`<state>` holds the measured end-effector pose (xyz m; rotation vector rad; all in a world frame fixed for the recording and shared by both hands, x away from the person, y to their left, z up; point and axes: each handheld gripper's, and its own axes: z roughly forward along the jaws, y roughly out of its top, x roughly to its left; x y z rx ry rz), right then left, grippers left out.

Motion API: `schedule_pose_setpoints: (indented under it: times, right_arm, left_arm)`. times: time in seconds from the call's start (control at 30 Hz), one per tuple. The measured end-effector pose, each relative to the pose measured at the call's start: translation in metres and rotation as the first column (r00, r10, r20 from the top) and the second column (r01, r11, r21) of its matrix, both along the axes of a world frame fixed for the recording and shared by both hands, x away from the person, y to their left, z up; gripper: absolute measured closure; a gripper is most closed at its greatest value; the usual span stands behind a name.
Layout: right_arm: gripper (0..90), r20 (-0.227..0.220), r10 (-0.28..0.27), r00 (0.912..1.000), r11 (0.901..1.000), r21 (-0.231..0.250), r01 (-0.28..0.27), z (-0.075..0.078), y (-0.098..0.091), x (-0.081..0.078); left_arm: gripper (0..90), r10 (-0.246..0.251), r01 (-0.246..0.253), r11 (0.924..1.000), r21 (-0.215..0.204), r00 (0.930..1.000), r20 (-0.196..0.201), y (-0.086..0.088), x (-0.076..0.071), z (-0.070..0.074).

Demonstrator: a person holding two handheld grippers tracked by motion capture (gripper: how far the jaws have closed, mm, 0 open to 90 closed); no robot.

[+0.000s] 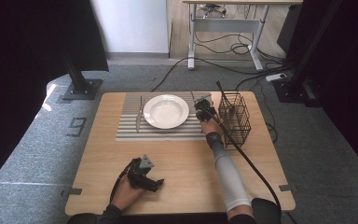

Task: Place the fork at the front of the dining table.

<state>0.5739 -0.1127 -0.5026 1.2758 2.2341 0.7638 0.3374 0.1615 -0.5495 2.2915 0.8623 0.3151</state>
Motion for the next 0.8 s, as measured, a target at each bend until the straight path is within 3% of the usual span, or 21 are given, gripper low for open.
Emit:
schedule_pose_setpoints:
  times: [0.3,0.8]
  right_arm:
    - [85.6,-0.033,-0.036,0.9988,0.9992,-0.022,0.035,-0.013,-0.001,0.01]
    - [84.4,-0.045,-0.022,0.9987,0.9982,-0.057,0.02,-0.028,0.004,0.012]
  left_arm:
    - [0.0,0.001,-0.001,1.0,0.0,1.0,0.001,0.0,0.0,0.0]
    - [0.0,0.0,0.0,1.0,0.001,1.0,0.001,0.0,0.0,0.0]
